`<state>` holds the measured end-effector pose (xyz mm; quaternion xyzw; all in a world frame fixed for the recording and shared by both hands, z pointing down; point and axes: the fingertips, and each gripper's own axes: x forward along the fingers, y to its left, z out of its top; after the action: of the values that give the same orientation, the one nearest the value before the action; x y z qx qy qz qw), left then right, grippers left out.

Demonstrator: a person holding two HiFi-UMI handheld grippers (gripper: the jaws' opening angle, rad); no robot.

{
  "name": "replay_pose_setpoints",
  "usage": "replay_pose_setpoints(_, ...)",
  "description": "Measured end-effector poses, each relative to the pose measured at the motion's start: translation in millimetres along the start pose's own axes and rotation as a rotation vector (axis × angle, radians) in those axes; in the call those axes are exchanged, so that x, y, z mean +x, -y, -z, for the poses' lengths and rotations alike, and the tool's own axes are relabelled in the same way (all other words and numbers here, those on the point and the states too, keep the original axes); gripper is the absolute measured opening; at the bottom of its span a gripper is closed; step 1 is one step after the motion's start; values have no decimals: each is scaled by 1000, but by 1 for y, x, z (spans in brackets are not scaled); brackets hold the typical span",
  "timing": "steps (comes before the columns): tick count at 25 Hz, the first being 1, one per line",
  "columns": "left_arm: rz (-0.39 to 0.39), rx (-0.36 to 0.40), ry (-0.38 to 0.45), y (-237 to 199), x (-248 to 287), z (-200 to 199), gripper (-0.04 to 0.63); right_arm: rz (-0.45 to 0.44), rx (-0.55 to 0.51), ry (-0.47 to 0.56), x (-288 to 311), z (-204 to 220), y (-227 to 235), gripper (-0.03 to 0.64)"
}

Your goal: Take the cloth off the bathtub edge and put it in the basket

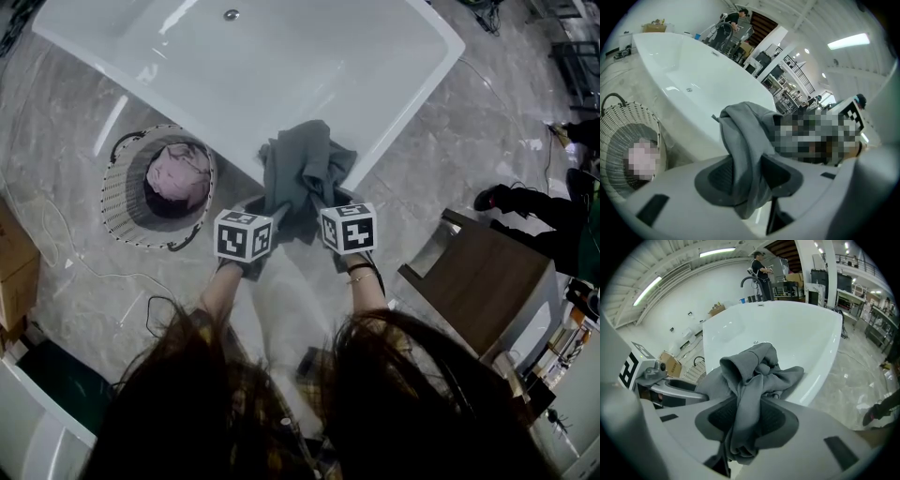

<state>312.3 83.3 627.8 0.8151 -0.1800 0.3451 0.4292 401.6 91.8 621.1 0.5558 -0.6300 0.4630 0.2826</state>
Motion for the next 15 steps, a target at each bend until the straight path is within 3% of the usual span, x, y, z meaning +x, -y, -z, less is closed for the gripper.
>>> replay_pose_setpoints(3, -1, 76, 17, 6, -1, -2, 115, -14, -5, 0, 0, 1, -1, 132)
replay_pose_setpoints(15, -14, 124, 20, 11, -3, -8, 104, -18, -13, -21, -1, -2, -3, 95)
